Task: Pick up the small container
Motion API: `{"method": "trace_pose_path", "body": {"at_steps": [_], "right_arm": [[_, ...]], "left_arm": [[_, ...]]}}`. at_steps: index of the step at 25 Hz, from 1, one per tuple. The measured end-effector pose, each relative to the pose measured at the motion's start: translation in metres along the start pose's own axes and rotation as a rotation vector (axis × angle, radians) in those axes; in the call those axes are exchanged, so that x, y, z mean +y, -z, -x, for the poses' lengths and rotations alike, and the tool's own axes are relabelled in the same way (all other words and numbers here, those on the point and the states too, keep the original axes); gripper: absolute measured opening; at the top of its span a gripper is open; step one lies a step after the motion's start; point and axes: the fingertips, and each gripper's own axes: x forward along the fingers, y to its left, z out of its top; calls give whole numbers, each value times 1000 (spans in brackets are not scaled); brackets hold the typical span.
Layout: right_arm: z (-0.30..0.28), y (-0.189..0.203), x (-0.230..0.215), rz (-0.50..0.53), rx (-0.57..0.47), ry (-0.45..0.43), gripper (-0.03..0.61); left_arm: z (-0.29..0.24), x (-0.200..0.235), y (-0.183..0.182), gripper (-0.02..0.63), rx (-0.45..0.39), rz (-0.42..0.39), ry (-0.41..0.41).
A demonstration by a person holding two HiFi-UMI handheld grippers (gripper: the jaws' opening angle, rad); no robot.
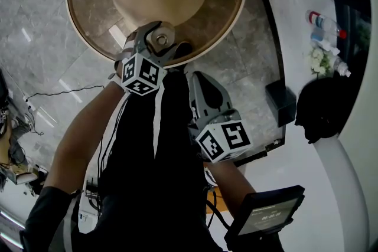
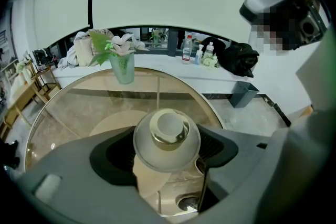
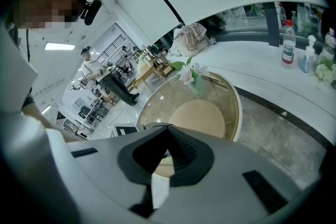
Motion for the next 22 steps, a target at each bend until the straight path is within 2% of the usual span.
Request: {"method": "trace_pose_path", "body": {"at_steps": [8, 15, 22], "right_arm": [[6, -2, -1, -3, -9, 1, -3], [12, -13, 12, 10, -29, -11, -3], [30, -42, 41, 39, -69, -33, -3]], "left_arm": [[5, 2, 0, 341, 48, 24, 0], [35, 2, -20, 341, 24, 79, 11], [87, -3, -56, 339, -2, 135, 22]]}}
